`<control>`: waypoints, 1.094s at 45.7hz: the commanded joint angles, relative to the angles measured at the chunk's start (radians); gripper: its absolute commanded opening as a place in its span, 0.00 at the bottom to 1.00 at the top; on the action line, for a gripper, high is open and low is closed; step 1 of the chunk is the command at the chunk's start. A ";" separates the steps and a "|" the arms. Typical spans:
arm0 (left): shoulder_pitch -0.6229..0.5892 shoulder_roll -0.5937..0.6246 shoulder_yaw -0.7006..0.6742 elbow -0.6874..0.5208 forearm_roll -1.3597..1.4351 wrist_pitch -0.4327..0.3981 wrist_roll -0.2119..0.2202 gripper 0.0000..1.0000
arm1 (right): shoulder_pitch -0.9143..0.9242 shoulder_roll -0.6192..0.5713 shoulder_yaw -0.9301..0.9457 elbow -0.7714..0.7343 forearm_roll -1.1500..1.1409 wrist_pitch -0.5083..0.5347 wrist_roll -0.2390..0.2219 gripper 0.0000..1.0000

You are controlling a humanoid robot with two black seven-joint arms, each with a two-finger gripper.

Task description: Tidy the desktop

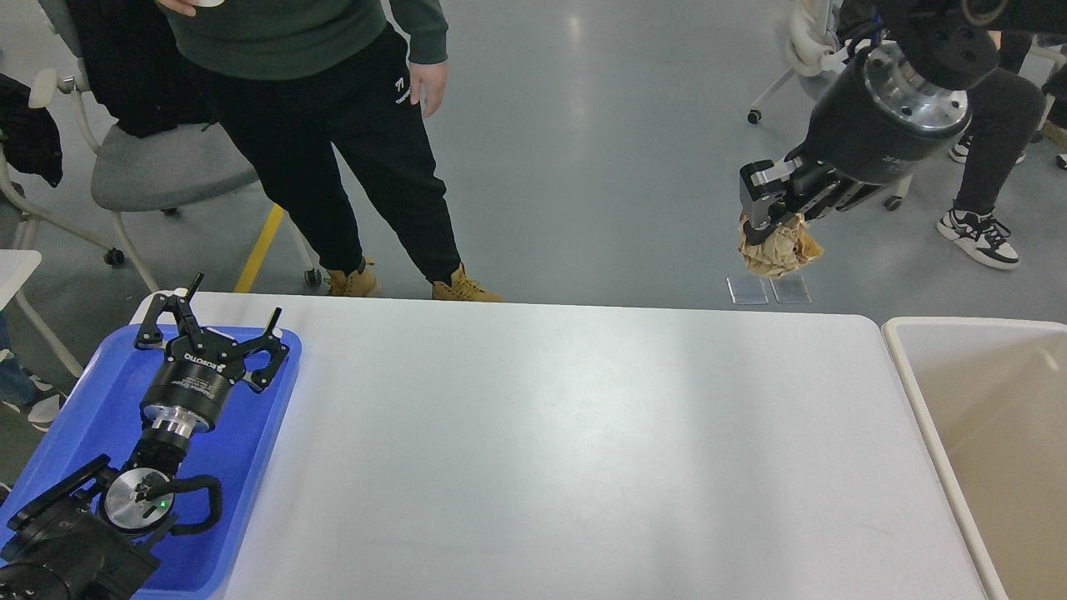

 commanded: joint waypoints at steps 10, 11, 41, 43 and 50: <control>0.000 0.000 0.000 0.000 0.000 0.000 -0.001 0.99 | -0.337 -0.248 -0.008 -0.364 -0.098 0.006 0.001 0.00; 0.000 0.000 0.000 0.000 0.000 0.000 -0.001 0.99 | -0.381 -0.268 -0.002 -0.408 -0.099 0.006 0.001 0.00; -0.001 -0.002 0.000 0.000 0.000 0.000 -0.001 0.99 | -1.209 -0.382 0.375 -1.211 -0.079 -0.020 0.001 0.00; -0.001 0.000 0.000 0.000 0.000 0.000 -0.001 0.99 | -1.254 -0.377 0.411 -1.226 -0.079 -0.042 0.001 0.00; 0.000 -0.002 0.000 0.000 0.000 0.000 -0.001 0.99 | -1.375 -0.362 0.468 -1.240 -0.079 -0.149 0.000 0.00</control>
